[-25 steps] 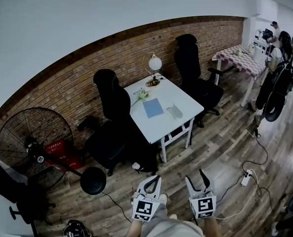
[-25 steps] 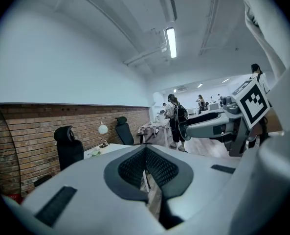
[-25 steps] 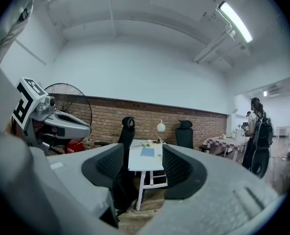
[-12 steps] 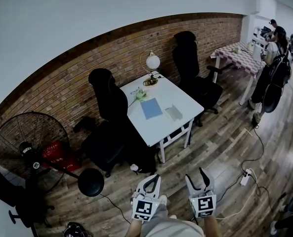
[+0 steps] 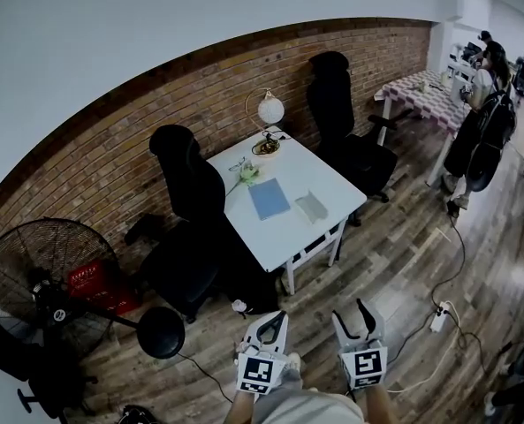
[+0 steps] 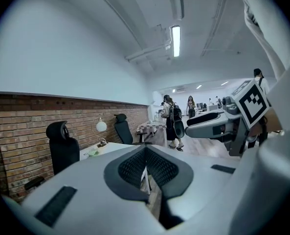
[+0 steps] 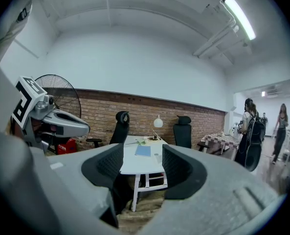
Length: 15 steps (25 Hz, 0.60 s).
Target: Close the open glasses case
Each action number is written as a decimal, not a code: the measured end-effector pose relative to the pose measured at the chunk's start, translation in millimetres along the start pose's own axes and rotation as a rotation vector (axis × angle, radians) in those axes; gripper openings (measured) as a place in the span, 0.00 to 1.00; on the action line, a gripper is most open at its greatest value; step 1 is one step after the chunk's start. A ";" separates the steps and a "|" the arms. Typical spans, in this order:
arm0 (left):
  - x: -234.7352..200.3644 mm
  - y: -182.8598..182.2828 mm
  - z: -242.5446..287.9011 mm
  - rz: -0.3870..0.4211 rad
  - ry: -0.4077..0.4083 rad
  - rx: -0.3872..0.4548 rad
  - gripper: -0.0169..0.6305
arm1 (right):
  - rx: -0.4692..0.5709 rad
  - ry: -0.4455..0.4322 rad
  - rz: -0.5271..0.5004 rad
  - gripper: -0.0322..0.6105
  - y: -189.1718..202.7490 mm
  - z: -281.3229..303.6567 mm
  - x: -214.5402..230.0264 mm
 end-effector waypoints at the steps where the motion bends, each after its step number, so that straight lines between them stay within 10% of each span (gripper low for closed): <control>1: -4.6 -1.6 4.1 0.000 0.005 0.000 0.03 | 0.003 0.005 -0.002 0.44 -2.0 5.2 1.3; 15: -73.1 -16.9 55.5 0.020 0.070 0.012 0.03 | -0.042 0.067 0.024 0.44 -32.5 74.5 -2.6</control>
Point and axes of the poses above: the fingertips, and each gripper's own axes: z forward along the fingers, x to its right, y out of its underside, the point moved 6 cm from there along -z, backward along the fingers, and after that the axes turned 12 degrees about -x, right-handed, at the moved point
